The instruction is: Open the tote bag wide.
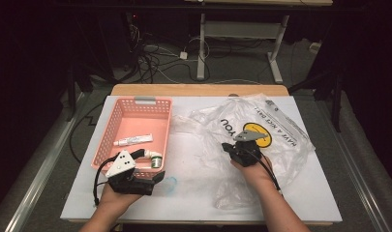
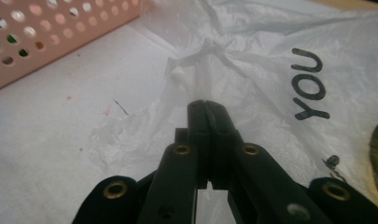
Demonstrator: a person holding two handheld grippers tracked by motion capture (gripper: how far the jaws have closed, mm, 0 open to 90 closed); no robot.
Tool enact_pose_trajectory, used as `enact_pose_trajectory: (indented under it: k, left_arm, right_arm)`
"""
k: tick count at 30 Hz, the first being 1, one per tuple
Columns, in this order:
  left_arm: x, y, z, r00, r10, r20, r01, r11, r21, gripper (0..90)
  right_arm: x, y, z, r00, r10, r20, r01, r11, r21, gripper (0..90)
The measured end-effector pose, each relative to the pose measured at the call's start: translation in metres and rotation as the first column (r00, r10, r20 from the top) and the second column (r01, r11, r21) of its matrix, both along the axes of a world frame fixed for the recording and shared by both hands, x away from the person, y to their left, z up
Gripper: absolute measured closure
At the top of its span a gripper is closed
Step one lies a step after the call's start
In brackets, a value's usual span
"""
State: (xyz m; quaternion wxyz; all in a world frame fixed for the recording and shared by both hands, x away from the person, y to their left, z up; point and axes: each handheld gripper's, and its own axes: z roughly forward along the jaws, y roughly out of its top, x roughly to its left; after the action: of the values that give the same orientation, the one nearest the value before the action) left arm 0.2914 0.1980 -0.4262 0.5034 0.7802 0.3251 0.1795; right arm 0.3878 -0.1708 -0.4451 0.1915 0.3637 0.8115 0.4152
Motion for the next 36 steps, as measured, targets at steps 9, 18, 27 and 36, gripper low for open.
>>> enact_pose_trajectory:
  k: [9, 18, 27, 36]
  left_arm:
    - [-0.002, 0.003, -0.001, 0.9998, 0.016, -0.007, -0.016, 0.9999, -0.003, 0.4]
    - [-0.002, 0.010, 0.001, 0.9973, 0.071, -0.017, -0.071, 0.9974, 0.012, 0.0]
    - [-0.003, 0.020, 0.001, 0.9936, 0.104, -0.044, -0.104, 0.9945, 0.016, 0.3]
    - [-0.004, 0.027, 0.000, 0.9890, 0.126, -0.077, -0.127, 0.9919, -0.007, 0.0]
  right_arm:
    - [-0.021, -0.017, 0.016, 0.9960, -0.049, 0.075, 0.042, 0.996, 0.082, 90.0]
    - [-0.024, -0.022, 0.034, 0.9907, -0.032, 0.132, 0.018, 0.994, 0.111, 90.0]
    - [-0.026, -0.025, 0.051, 0.9850, -0.042, 0.167, 0.015, 0.987, 0.159, 90.0]
    - [-0.032, -0.035, 0.070, 0.9669, -0.080, 0.242, 0.020, 0.970, 0.241, 90.0]
